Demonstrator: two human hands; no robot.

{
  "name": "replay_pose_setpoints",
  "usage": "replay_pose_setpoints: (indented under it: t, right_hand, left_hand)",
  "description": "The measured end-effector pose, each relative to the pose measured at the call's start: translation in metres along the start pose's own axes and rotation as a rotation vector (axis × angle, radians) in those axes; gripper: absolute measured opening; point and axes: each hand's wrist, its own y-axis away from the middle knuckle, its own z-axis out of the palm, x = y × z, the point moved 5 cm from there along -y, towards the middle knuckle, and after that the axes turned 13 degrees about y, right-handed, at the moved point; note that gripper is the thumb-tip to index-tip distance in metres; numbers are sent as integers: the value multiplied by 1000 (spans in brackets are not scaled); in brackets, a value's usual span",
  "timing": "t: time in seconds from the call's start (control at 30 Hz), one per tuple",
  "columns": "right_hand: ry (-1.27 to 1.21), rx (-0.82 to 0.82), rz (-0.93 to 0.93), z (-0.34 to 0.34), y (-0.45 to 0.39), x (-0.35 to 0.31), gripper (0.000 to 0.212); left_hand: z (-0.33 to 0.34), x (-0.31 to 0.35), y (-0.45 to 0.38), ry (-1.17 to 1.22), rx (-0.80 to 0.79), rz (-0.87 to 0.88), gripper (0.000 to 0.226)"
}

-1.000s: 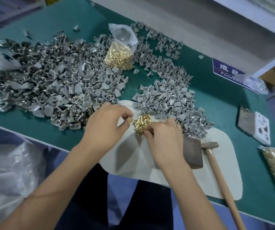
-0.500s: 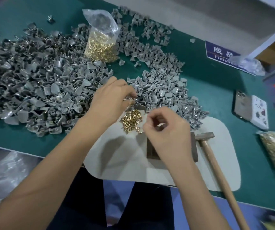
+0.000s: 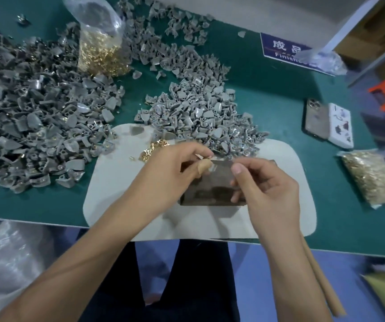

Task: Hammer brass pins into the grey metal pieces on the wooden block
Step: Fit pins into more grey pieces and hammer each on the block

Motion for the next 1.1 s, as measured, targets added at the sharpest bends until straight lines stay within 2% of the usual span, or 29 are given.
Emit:
replay_pose_setpoints:
  t: [0.1, 0.2, 0.37, 0.7, 1.1]
  right_hand:
    - [-74, -23, 18, -7, 3, 4, 18]
    - [-72, -73, -9, -6, 4, 5, 21]
    - [234, -90, -154, 0, 5, 1, 20]
    - [689, -114, -310, 17, 11, -18, 13]
    - [663, -187, -212, 16, -1, -18, 11]
  left_hand:
    - [4, 1, 8, -88, 3, 16, 12]
    - [11, 10, 18, -358, 18, 137, 11]
    - [9, 12, 25, -454, 76, 186, 13]
    - [6, 9, 32, -438, 123, 139, 11]
    - [4, 6, 32, -403, 133, 123, 9]
